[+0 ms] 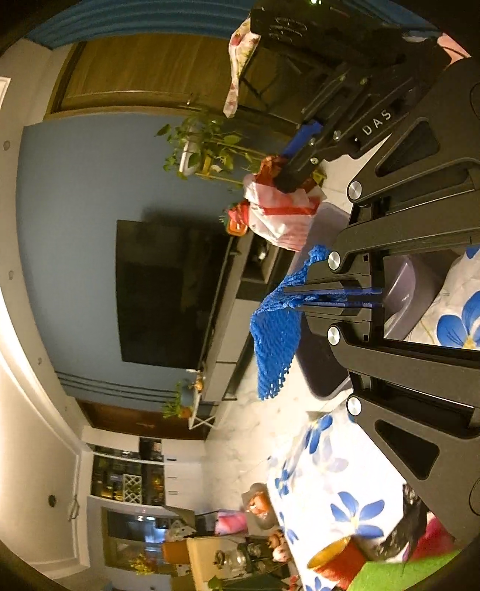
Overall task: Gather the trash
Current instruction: 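Carry the wrapper and the blue mesh net over the grey bin, then open both tools to drop the wrapper and net into the bin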
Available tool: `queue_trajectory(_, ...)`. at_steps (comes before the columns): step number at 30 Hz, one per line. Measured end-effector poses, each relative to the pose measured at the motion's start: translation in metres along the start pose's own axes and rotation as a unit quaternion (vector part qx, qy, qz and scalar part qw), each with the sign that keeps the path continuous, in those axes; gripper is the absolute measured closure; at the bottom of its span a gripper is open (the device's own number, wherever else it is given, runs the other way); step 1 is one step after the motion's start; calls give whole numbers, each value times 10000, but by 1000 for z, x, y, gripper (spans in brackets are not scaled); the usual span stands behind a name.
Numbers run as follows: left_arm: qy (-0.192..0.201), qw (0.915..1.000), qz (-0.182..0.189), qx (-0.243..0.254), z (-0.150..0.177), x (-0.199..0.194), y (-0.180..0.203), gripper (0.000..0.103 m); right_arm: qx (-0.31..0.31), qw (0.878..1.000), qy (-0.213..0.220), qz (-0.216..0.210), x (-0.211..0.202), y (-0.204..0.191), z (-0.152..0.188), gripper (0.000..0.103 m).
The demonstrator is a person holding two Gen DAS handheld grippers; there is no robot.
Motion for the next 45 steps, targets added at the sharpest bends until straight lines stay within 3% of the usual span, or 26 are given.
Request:
queue_trajectory(13,-404,9990,148,-143,22,47,-6,101,32,9997,-148,169,23,1,14,79)
queue_trajectory(34,-578,9982,50,-166,36,69,-8,101,111,9995,-282,105,45,-7,26,78)
queue_trajectory(37,-594,9981,-55,-164,39,73,-11,86,180,9994,-294,70,48,-5,28,69)
queue_trajectory(39,-583,9980,-125,-216,41,74,-14,55,254,9992,-291,87,50,-3,29,58)
queue_trajectory(45,-453,9973,-347,-462,42,65,-30,37,237,9993,-245,137,45,-2,29,54)
Point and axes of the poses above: each gripper's, at about its wrist camera, not at the fingertips, and x roughly the way its jaws point, y to its right, z to its underside, the point moved 3 cm from there along x, roughly the way its jaws point, and after that the axes turned 8 degrees about y, right-handed, at the moved point
